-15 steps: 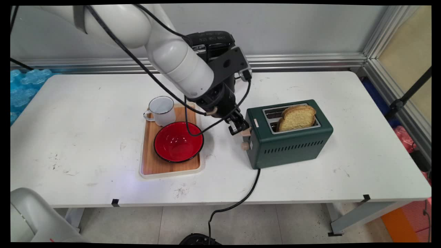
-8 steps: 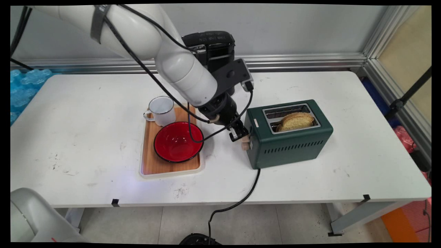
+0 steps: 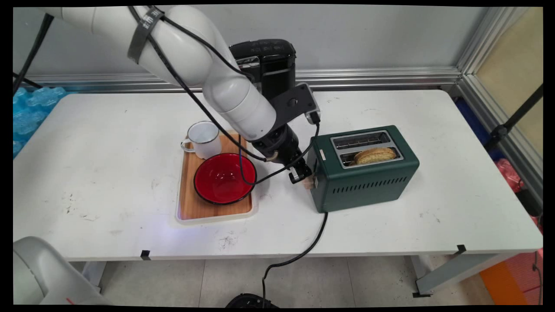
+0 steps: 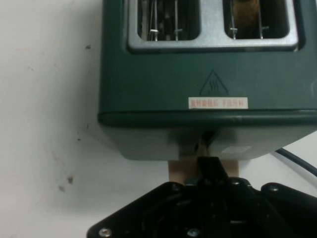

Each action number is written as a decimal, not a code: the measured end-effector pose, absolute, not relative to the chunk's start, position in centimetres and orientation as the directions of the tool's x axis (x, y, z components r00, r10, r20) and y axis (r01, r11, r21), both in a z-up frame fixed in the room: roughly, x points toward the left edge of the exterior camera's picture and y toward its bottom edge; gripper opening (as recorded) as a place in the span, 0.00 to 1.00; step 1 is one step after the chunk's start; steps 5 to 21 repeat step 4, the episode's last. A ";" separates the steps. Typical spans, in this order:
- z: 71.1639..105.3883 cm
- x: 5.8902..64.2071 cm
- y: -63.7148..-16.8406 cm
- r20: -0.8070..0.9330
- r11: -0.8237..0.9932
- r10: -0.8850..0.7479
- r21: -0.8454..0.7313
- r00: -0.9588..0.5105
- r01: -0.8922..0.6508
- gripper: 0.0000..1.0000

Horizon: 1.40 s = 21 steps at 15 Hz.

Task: Press the toaster switch

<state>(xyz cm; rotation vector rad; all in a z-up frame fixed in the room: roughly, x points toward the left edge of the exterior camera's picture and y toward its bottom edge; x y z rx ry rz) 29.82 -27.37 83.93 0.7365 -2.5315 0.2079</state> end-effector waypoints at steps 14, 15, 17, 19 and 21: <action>83.5 29.9 -27.4 0.491 0.843 -0.465 -0.008 -0.737 -0.538 0.00; 83.5 29.9 -27.4 0.491 0.843 -0.465 -0.008 -0.737 -0.538 0.00; 83.5 29.9 -27.4 0.491 0.843 -0.465 -0.008 -0.737 -0.538 0.00; 83.5 29.9 -27.4 0.491 0.843 -0.465 -0.008 -0.737 -0.538 0.00; 83.5 29.9 -27.4 0.491 0.843 -0.465 -0.008 -0.737 -0.538 0.00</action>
